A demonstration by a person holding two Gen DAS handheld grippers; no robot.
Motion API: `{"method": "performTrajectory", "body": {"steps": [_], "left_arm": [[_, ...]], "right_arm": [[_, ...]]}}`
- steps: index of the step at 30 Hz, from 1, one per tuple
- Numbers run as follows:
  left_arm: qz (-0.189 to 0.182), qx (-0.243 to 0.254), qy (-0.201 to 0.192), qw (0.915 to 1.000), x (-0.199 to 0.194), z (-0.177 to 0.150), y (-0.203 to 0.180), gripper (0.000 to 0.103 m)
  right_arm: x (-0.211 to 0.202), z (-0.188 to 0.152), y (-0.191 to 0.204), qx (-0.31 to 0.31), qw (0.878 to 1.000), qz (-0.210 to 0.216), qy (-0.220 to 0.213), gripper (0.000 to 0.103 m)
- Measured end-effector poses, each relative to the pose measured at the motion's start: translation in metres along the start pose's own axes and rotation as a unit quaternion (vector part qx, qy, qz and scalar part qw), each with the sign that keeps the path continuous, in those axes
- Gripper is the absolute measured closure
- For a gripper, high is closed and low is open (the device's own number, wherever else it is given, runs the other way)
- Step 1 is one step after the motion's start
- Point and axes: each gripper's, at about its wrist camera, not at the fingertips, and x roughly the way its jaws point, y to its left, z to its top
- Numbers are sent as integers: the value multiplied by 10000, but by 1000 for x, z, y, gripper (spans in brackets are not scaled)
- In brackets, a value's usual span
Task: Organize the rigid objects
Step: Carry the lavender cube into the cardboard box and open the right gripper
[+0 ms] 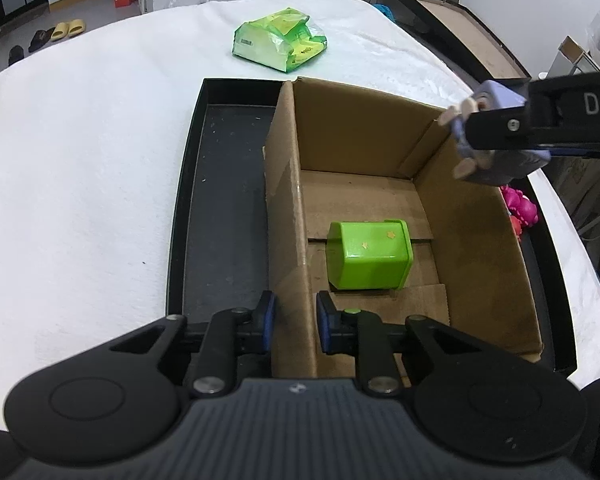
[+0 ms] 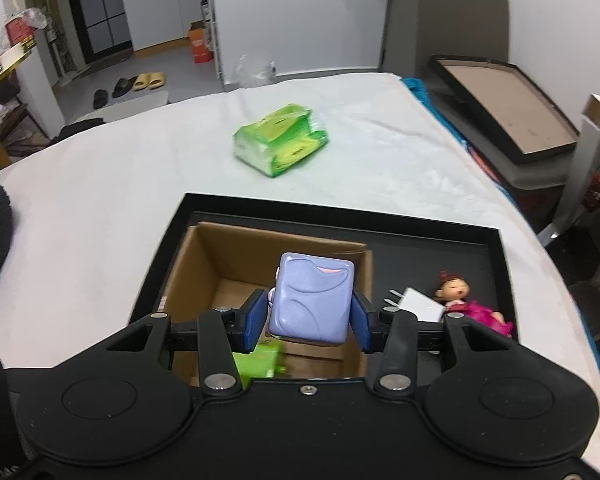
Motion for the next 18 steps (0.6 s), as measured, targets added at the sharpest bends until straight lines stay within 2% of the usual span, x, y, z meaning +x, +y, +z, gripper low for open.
{"method": "performTrajectory", "body": {"steps": [9, 15, 16, 18], "left_arm": [[-126, -121, 22, 9998, 1, 0, 7, 82], [-133, -126, -3, 9998, 0, 0, 7, 82], [-130, -137, 0, 9998, -1, 0, 8, 82], [-136, -165, -8, 9998, -2, 0, 8, 82]], "right_arm": [[9, 4, 27, -185, 9995, 192, 160, 59], [14, 9, 36, -111, 9985, 495, 207, 59], [13, 10, 36, -85, 9982, 563, 174, 57], [9, 10, 37, -44, 9984, 567, 66, 40]]}}
